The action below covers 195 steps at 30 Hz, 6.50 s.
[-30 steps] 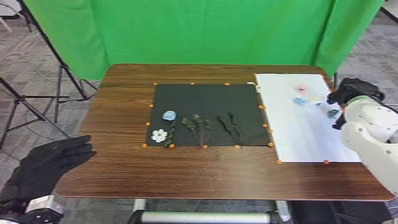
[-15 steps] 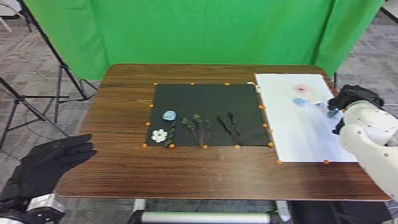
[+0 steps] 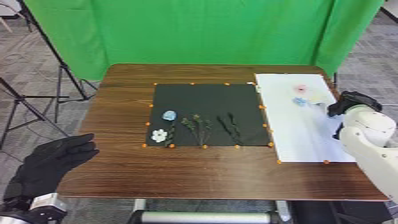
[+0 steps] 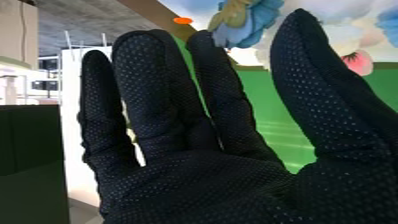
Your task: Arrange flowers
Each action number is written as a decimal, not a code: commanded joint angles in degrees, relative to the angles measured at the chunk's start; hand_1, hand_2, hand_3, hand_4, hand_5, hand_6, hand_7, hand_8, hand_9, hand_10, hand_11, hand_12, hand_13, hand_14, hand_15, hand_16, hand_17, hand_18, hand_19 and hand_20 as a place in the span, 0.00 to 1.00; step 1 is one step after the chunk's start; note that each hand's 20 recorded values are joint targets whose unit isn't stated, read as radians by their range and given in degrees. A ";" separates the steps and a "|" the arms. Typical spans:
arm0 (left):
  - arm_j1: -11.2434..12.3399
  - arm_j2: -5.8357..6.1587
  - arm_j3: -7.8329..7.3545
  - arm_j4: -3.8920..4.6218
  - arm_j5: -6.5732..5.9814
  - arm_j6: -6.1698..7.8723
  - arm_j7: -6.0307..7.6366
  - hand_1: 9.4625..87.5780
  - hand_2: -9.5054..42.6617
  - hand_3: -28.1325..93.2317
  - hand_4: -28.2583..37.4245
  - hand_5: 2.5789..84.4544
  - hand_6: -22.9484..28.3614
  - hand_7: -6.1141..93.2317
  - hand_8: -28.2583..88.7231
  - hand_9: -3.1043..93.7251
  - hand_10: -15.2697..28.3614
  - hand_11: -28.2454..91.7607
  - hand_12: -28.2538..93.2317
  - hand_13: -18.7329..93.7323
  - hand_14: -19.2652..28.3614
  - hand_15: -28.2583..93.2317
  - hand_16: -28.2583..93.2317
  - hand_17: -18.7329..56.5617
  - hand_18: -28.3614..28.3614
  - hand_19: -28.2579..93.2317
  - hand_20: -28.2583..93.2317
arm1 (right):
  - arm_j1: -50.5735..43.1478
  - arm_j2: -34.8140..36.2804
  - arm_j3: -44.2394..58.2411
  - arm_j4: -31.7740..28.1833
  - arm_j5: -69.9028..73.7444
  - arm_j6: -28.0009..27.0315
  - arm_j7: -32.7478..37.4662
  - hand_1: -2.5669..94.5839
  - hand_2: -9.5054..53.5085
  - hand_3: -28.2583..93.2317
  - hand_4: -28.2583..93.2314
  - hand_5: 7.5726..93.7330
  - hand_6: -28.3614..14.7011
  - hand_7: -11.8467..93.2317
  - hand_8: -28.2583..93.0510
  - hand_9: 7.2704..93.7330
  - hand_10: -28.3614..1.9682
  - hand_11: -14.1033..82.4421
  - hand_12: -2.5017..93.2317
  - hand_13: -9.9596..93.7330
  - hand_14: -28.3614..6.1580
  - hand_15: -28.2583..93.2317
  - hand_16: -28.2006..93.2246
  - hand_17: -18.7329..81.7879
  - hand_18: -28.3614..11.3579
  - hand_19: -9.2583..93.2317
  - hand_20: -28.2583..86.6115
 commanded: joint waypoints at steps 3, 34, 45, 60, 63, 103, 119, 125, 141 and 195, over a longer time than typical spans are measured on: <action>0.46 -0.75 0.00 0.31 -0.09 -0.70 -0.80 0.23 0.28 0.88 0.17 0.60 0.75 0.20 0.17 0.46 0.88 0.55 0.32 0.42 1.00 0.73 0.13 0.13 0.90 0.71 0.37 | -0.26 -1.25 0.68 0.45 -1.01 -1.85 -1.01 0.35 0.06 0.93 0.00 0.51 0.50 0.32 0.13 0.53 0.32 0.41 0.20 0.63 0.44 0.85 0.36 0.37 0.18 0.84 0.34; 0.17 -0.79 0.19 0.45 0.04 -1.10 -1.55 0.23 0.28 0.88 0.17 0.59 0.75 0.20 0.17 0.46 0.88 0.55 0.32 0.42 1.00 0.73 0.13 0.12 0.90 0.72 0.37 | -3.18 -3.63 -0.19 -0.59 -1.96 -2.74 2.01 0.43 0.02 0.94 0.00 0.59 0.56 0.36 0.11 0.63 0.40 0.46 0.21 0.69 0.52 0.83 0.39 0.40 0.19 0.86 0.36; 0.14 -0.55 0.18 0.46 0.11 -1.16 -1.84 0.23 0.28 0.88 0.17 0.59 0.75 0.20 0.17 0.46 0.88 0.55 0.32 0.42 1.00 0.73 0.13 0.12 0.90 0.72 0.37 | -3.07 -3.68 0.10 -2.21 0.40 -4.64 3.13 0.39 0.03 0.93 0.00 0.54 0.51 0.31 0.13 0.59 0.30 0.39 0.19 0.67 0.45 0.83 0.38 0.39 0.16 0.86 0.35; 0.64 -0.52 0.59 0.35 0.04 -0.69 -1.18 0.23 0.29 0.88 0.17 0.59 0.75 0.20 0.17 0.46 0.88 0.55 0.32 0.42 1.00 0.73 0.13 0.12 0.90 0.72 0.36 | -2.72 -3.60 -1.94 -3.21 0.16 -1.22 4.74 0.51 0.00 0.88 0.00 0.66 0.55 0.35 0.20 0.78 0.54 0.38 0.31 0.77 0.58 0.80 0.42 0.45 0.15 0.89 0.34; 0.66 -0.54 0.68 0.34 0.05 -0.71 -1.14 0.23 0.29 0.88 0.17 0.59 0.75 0.20 0.17 0.46 0.88 0.55 0.32 0.42 1.00 0.73 0.13 0.12 0.90 0.72 0.36 | -2.97 -3.61 -1.99 -3.23 0.20 -0.86 5.04 0.56 0.00 0.85 0.00 0.70 0.56 0.39 0.24 0.85 0.66 0.33 0.38 0.81 0.65 0.78 0.45 0.47 0.16 0.90 0.34; 2.99 -1.39 -2.35 -1.07 0.35 -0.40 -2.10 0.23 0.29 0.88 0.17 0.59 0.75 0.20 0.17 0.46 0.88 0.55 0.32 0.42 1.00 0.73 0.13 0.12 0.90 0.72 0.36 | 11.26 -10.44 -14.02 -15.75 12.61 4.80 0.40 0.63 0.00 0.88 0.00 0.80 0.61 0.48 0.27 0.93 0.77 0.37 0.45 0.88 0.72 0.79 0.46 0.51 0.20 0.92 0.34; 0.29 0.39 -2.58 -0.49 0.79 -0.89 -3.44 0.23 0.29 0.88 0.17 0.59 0.75 0.20 0.17 0.46 0.88 0.55 0.32 0.42 1.00 0.73 0.13 0.12 0.90 0.72 0.36 | 17.89 -26.39 -25.49 -9.21 6.94 1.53 -4.39 0.63 0.00 0.88 0.00 0.79 0.61 0.48 0.27 0.92 0.77 0.37 0.45 0.88 0.73 0.79 0.46 0.50 0.21 0.92 0.34; -1.94 1.34 -2.08 0.22 0.89 -1.47 -4.40 0.23 0.29 0.88 0.17 0.59 0.75 0.20 0.17 0.46 0.88 0.55 0.32 0.42 1.00 0.73 0.13 0.12 0.90 0.72 0.36 | 18.28 -29.21 -26.27 -5.88 5.57 3.25 -4.27 0.62 0.00 0.88 0.00 0.79 0.61 0.48 0.27 0.92 0.77 0.38 0.45 0.88 0.73 0.79 0.46 0.50 0.22 0.91 0.34; -4.14 3.31 -0.47 1.19 -0.11 -0.58 -3.04 0.23 0.29 0.88 0.17 0.59 0.75 0.20 0.17 0.46 0.88 0.55 0.32 0.42 1.00 0.73 0.13 0.12 0.90 0.72 0.36 | 17.93 -38.67 -25.91 0.52 4.00 9.25 -2.68 0.61 0.00 0.87 0.00 0.78 0.64 0.50 0.25 0.93 0.80 0.37 0.44 0.88 0.73 0.79 0.46 0.50 0.23 0.91 0.34; -6.01 4.31 0.58 1.85 -0.56 -1.24 -3.35 0.23 0.29 0.88 0.17 0.59 0.75 0.20 0.17 0.46 0.88 0.55 0.32 0.43 1.00 0.74 0.13 0.12 0.90 0.72 0.36 | 14.97 -40.28 -25.70 1.74 -5.27 4.46 -2.11 0.44 0.00 0.89 0.00 0.70 0.58 0.35 0.16 0.75 0.49 0.53 0.27 0.76 0.54 0.86 0.45 0.41 0.14 0.88 0.37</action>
